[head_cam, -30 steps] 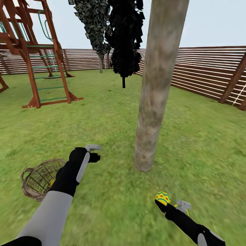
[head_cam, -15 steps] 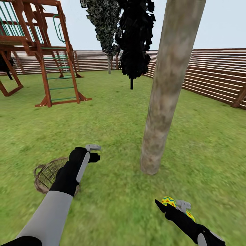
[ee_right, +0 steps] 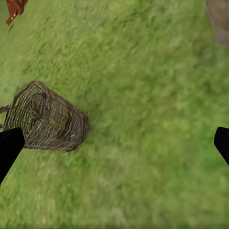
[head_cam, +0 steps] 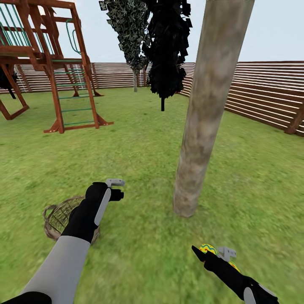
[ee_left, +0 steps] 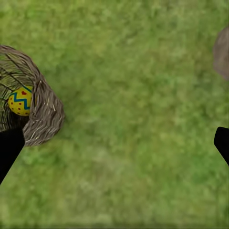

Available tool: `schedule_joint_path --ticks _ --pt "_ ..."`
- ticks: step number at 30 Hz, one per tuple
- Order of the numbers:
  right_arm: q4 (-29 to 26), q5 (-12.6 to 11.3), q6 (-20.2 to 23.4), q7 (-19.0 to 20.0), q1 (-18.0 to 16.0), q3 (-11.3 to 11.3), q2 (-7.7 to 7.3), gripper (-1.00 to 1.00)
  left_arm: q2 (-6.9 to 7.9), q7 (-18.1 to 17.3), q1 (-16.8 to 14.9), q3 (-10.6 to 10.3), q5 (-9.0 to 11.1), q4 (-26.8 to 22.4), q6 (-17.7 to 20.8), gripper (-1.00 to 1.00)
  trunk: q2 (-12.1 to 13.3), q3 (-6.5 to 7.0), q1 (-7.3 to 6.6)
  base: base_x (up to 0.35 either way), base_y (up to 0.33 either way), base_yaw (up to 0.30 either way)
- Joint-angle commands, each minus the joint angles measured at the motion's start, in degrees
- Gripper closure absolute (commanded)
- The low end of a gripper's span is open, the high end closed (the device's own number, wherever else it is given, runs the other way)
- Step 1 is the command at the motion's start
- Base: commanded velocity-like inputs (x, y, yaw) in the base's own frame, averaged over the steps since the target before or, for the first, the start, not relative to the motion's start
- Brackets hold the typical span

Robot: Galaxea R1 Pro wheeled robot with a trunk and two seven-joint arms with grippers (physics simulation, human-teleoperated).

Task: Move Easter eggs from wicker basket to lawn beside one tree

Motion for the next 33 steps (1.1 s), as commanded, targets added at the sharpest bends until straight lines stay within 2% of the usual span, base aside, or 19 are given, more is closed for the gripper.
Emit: schedule_joint_path --ticks 1,22,27,33 --pt "0.0 -0.4 0.5 0.1 0.0 -0.2 0.06 -1.00 0.01 0.5 0.0 -0.1 0.5 0.1 0.2 -1.00 0.4 0.13 -0.23 0.000 0.000 0.000" --pt "0.0 -0.4 0.4 -0.3 -0.1 -0.2 0.13 -1.00 0.01 0.5 0.0 0.0 0.7 0.7 0.2 -1.00 8.8 3.90 -4.84 0.000 0.000 0.004" --pt "-0.1 -0.4 0.4 -2.6 -0.1 0.1 0.14 -1.00 0.01 0.5 0.0 0.0 0.8 0.7 0.2 -1.00 10.8 4.85 -5.94 0.000 0.000 0.165" --pt "0.0 -0.4 0.4 -3.3 -0.1 0.3 0.14 -1.00 0.01 0.5 0.0 0.1 0.8 0.7 0.2 -1.00 13.2 6.03 -7.25 0.000 0.000 0.221"
